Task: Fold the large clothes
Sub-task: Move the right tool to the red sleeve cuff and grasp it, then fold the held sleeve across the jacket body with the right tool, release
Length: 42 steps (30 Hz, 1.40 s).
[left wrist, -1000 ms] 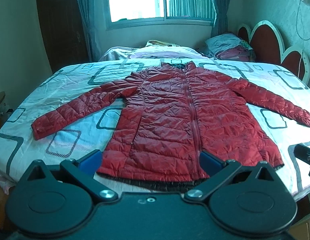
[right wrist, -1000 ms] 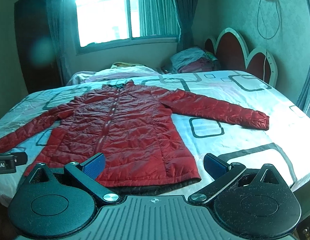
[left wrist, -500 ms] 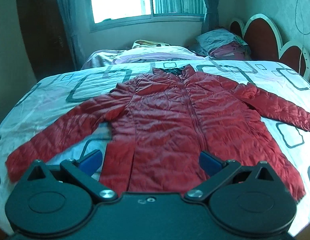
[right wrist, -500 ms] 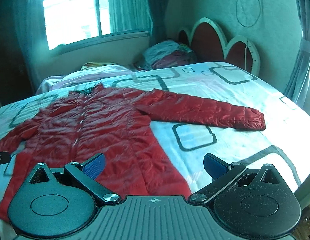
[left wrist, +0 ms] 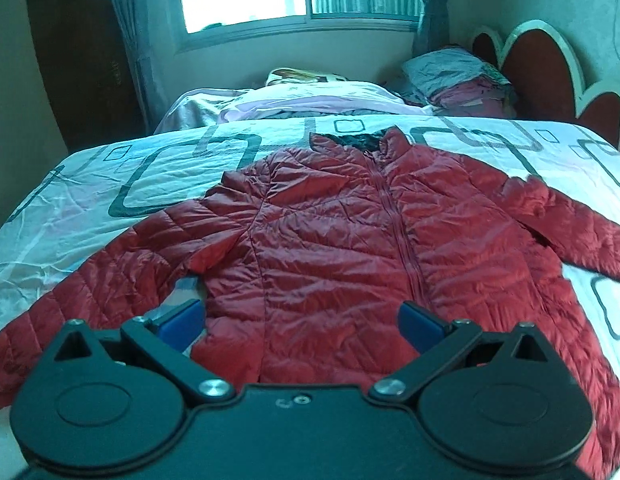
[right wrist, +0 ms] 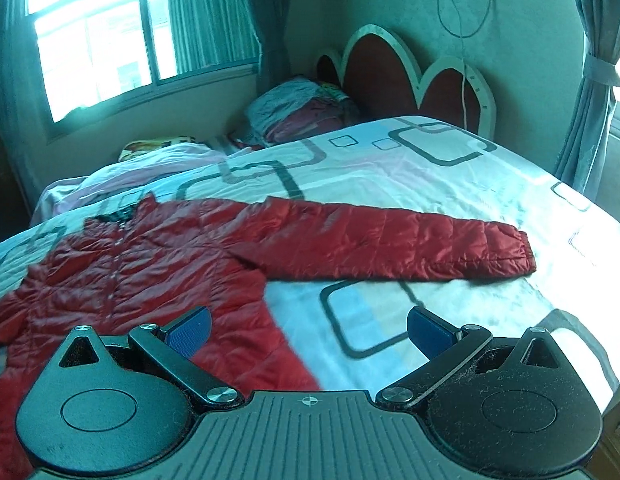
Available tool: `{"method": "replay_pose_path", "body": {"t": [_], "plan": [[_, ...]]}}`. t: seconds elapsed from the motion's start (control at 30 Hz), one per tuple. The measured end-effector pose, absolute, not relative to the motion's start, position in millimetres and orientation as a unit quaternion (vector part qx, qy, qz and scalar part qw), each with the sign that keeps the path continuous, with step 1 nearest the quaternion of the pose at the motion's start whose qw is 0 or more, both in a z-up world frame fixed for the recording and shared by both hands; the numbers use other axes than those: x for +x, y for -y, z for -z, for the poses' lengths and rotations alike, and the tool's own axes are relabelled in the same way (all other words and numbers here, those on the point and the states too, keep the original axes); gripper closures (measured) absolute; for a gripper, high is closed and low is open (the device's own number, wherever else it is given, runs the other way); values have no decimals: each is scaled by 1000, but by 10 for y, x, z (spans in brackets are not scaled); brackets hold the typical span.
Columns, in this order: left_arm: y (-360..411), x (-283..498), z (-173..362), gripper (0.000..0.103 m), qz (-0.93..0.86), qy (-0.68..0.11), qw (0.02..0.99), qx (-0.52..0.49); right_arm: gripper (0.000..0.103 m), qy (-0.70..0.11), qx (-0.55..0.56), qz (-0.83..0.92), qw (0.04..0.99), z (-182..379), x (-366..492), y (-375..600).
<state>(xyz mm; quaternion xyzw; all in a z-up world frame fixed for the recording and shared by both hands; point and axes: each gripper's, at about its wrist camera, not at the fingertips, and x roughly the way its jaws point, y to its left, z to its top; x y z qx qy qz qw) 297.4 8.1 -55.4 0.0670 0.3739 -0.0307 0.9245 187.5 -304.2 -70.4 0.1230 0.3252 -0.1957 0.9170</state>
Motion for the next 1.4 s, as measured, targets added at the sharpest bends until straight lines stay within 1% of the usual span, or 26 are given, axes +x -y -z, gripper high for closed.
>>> {"method": "replay_pose_path", "body": {"t": [0.23, 0.5, 0.77, 0.8, 0.83, 0.87, 0.9, 0.97, 1.0, 1.03, 1.07, 1.1, 1.13, 1.17, 1.2, 1.23, 1.4], "plan": [[269, 3251, 657, 1, 1, -378, 924, 57, 1, -345, 136, 214, 904, 1027, 2196, 3823], [743, 3555, 848, 1, -11, -388, 920, 54, 1, -391, 178, 262, 864, 1513, 2416, 4816], [988, 3770, 1031, 4, -23, -402, 914, 57, 1, -408, 216, 286, 839, 1826, 2494, 5375], [1008, 3798, 1054, 5, -25, -404, 912, 57, 5, -407, 218, 288, 839, 1838, 2515, 5425], [1016, 3815, 1069, 5, -27, -406, 912, 56, 22, -407, 221, 291, 837, 1848, 2538, 5476], [1025, 3833, 1084, 5, -29, -408, 911, 56, 26, -406, 226, 296, 835, 1857, 2559, 5515], [1028, 3846, 1094, 6, -32, -411, 909, 56, 27, -401, 232, 299, 834, 1864, 2567, 5565], [1022, 3854, 1101, 6, -36, -413, 908, 55, 32, -394, 235, 306, 834, 1863, 2587, 5626], [1016, 3856, 1100, 6, -38, -412, 909, 55, 42, -389, 234, 309, 836, 1849, 2593, 5642], [1013, 3853, 1100, 6, -40, -412, 909, 58, 56, -384, 233, 310, 838, 1838, 2608, 5649], [1001, 3850, 1100, 6, -42, -412, 908, 60, 63, -381, 230, 310, 840, 1834, 2628, 5661], [991, 3852, 1102, 7, -43, -412, 908, 60, 74, -378, 226, 310, 842, 1824, 2646, 5665], [970, 3852, 1104, 8, -44, -414, 907, 59, 81, -374, 223, 310, 845, 1811, 2669, 5666], [945, 3849, 1108, 9, -46, -416, 907, 58, 83, -369, 218, 310, 848, 1788, 2689, 5651], [911, 3842, 1115, 9, -48, -418, 906, 56, 89, -363, 209, 308, 854, 1749, 2711, 5618], [882, 3836, 1121, 10, -51, -419, 905, 56, 91, -357, 197, 302, 862, 1705, 2752, 5565], [656, 3807, 1141, 11, -69, -426, 901, 53, 91, -331, 152, 254, 896, 1414, 2999, 5151]]}}
